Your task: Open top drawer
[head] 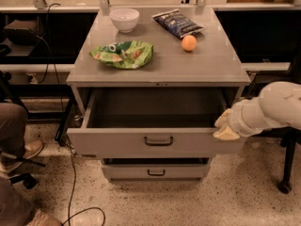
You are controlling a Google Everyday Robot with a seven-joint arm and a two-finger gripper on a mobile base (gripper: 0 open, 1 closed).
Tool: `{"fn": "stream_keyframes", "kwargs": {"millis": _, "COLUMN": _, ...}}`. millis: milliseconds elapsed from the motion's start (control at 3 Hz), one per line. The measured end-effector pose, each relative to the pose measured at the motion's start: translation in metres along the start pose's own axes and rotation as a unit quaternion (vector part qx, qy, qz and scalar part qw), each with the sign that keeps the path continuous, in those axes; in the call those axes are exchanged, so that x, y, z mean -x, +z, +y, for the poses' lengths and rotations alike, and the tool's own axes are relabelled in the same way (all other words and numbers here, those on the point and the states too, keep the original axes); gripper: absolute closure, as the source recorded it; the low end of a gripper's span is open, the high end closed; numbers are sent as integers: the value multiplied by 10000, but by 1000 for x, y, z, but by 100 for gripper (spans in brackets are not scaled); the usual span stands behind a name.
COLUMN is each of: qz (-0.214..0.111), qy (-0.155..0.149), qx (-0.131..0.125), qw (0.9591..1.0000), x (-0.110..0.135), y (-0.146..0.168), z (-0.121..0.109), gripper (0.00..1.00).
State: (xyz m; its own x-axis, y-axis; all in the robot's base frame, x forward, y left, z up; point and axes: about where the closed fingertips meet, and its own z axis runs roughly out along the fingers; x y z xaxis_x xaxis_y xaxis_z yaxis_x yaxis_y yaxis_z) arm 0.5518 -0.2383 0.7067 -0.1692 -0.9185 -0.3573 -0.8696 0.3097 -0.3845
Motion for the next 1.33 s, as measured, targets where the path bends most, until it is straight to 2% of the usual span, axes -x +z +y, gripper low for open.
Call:
{"fn": "stream_keyframes", "kwargs": {"millis": 333, "qz": -9, "qy": 20, "qx": -18, "qw": 10000, "x": 0, "y": -6, "z": 3, "gripper": 100}}
{"fn": "stream_keyframes", "kwargs": {"millis": 667, "qz": -9, "qy": 20, "qx": -17, "qw": 10000, "x": 0, "y": -6, "z": 3, "gripper": 100}}
{"fn": "stream_keyframes", "kwargs": {"millis": 1333, "qz": -13, "qy": 2, "qx": -1, "qw": 10000, "x": 2, "y": -4, "z": 4, "gripper": 55}}
